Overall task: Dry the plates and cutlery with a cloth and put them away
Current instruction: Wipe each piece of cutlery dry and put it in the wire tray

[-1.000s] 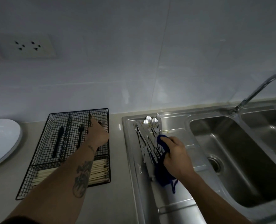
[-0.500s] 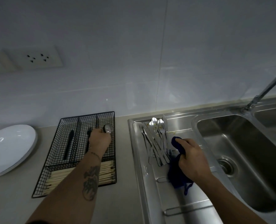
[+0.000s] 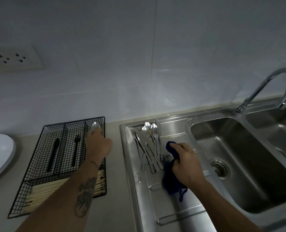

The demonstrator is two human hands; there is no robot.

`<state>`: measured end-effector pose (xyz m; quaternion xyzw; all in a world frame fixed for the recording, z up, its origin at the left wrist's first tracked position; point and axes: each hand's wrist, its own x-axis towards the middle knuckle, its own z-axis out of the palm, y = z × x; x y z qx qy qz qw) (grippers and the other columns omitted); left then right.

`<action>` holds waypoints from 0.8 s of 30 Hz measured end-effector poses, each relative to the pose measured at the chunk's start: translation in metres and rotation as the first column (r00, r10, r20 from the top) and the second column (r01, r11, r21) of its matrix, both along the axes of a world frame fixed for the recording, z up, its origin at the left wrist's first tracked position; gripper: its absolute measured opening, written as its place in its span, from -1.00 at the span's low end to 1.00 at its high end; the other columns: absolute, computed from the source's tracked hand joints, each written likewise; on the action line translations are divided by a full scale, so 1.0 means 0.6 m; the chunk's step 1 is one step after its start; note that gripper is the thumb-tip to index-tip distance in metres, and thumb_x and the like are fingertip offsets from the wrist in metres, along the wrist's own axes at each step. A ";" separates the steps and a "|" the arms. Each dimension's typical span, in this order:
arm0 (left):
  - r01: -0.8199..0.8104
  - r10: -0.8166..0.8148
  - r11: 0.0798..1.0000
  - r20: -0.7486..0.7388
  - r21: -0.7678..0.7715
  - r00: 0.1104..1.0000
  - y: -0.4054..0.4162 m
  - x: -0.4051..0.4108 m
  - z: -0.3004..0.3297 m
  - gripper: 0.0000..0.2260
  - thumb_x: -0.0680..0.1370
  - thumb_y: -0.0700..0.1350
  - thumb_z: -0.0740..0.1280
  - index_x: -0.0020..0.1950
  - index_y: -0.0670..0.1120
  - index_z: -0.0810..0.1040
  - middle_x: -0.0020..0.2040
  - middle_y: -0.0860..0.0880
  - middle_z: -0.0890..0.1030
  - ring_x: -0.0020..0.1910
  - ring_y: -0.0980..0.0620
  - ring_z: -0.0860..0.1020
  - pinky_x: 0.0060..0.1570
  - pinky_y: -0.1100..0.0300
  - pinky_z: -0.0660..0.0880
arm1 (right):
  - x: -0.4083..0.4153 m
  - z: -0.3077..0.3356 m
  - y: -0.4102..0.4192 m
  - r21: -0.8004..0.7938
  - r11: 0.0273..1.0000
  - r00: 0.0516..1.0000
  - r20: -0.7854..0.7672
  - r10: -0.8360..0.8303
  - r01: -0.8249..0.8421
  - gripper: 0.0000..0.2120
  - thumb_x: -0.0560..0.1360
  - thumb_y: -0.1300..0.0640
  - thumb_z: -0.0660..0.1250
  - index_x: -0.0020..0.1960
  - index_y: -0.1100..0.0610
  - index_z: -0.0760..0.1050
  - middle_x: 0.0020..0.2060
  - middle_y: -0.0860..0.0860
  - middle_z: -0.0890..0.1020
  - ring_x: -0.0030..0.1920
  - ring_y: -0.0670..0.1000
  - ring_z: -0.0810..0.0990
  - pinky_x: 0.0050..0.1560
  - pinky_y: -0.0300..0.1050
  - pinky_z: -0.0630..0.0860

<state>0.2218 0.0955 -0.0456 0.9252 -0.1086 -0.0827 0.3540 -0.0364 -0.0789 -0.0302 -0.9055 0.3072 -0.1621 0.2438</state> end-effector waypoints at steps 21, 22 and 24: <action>0.412 -0.429 0.869 0.000 0.274 0.903 -0.263 -0.007 -0.008 -0.79 0.43 -0.19 0.36 0.02 0.03 0.58 -0.06 0.01 0.62 -0.10 0.00 0.56 -0.17 0.17 0.53 | -0.035 -0.065 -0.063 0.047 0.997 0.992 -0.108 0.071 -0.066 -0.38 0.36 0.32 0.23 0.41 0.09 0.38 0.22 0.00 0.48 0.15 0.05 0.44 0.15 -0.17 0.42; 0.414 -0.424 0.873 -0.018 0.258 0.906 -0.266 -0.003 -0.007 -0.79 0.42 -0.21 0.37 0.00 0.03 0.60 -0.05 0.02 0.63 -0.11 0.01 0.57 -0.17 0.18 0.52 | -0.034 -0.067 -0.065 0.054 0.996 0.992 -0.108 0.071 -0.065 -0.38 0.35 0.32 0.23 0.41 0.09 0.38 0.22 0.00 0.48 0.16 0.05 0.44 0.15 -0.17 0.42; 0.405 -0.404 0.892 -0.046 0.203 0.913 -0.272 0.005 -0.008 -0.80 0.43 -0.26 0.38 -0.07 0.03 0.64 -0.07 0.03 0.65 -0.13 0.05 0.59 -0.19 0.21 0.52 | -0.032 -0.072 -0.069 0.066 0.996 0.991 -0.110 0.072 -0.065 -0.38 0.35 0.31 0.23 0.41 0.09 0.39 0.21 0.00 0.48 0.15 0.05 0.45 0.14 -0.18 0.43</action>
